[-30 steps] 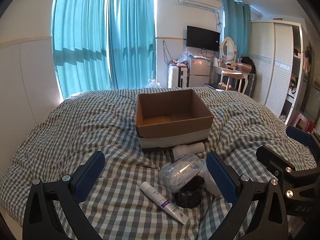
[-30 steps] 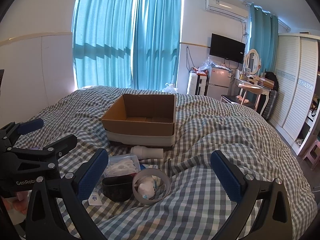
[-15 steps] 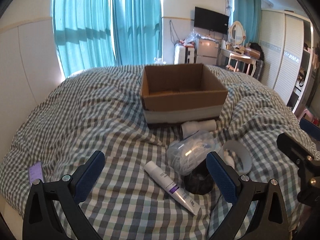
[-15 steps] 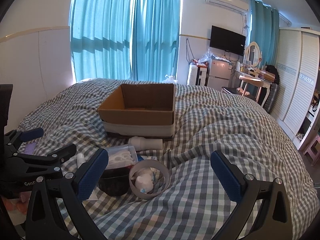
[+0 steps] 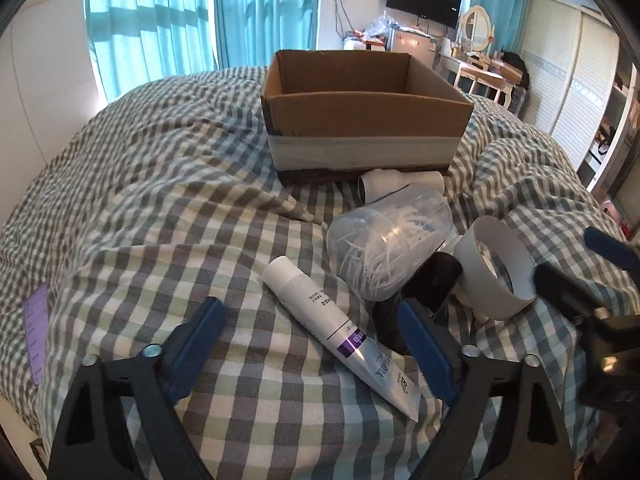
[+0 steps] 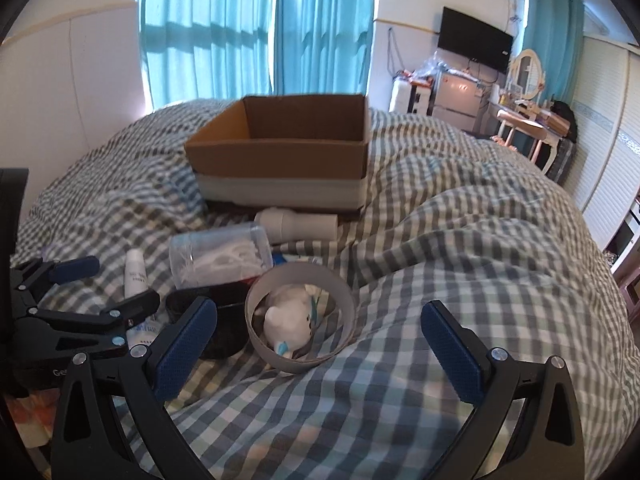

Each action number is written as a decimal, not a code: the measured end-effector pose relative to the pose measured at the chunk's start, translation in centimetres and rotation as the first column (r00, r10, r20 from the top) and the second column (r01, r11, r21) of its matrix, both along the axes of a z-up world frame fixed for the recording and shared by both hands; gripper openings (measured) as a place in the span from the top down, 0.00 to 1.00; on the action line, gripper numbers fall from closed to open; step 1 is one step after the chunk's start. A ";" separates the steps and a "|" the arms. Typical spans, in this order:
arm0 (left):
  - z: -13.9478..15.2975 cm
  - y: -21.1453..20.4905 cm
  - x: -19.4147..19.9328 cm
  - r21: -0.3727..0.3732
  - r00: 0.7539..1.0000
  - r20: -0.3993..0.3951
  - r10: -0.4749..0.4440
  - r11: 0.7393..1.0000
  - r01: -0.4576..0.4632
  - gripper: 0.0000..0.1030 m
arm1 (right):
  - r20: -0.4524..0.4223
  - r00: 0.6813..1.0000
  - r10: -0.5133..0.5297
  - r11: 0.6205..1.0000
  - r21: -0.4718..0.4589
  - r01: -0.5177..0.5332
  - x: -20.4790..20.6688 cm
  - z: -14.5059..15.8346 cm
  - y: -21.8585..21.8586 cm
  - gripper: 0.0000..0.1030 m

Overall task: Organize objects
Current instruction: 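Grasp the toothpaste tube with the left tool while the right tool grasps the tape roll, then carry the tube and tape roll over the box and release both inside, then withdraw both tools from the box toward the remaining items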

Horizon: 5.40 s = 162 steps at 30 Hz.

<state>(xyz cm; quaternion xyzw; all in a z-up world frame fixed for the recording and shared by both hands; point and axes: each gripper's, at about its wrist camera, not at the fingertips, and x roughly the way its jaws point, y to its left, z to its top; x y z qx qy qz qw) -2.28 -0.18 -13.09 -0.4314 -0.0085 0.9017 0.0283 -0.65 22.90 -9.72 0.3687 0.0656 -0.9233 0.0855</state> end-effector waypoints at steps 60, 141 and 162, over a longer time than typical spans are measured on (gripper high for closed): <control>11.3 0.5 -3.3 0.018 0.962 -0.224 -0.157 0.986 0.165 0.82 | -0.062 0.992 0.113 0.993 0.028 -0.112 -3.5 8.3 -2.4 0.21; 16.6 0.1 -14.3 -0.061 0.958 -0.248 -0.141 0.990 0.130 0.03 | -0.197 0.980 0.038 0.999 -0.024 -0.044 -14.9 17.1 -2.6 0.10; 10.1 -1.1 -3.2 -0.090 0.970 -0.234 -0.058 0.995 0.038 0.00 | -0.156 0.987 0.049 0.999 0.012 -0.048 -3.1 10.8 -2.7 0.10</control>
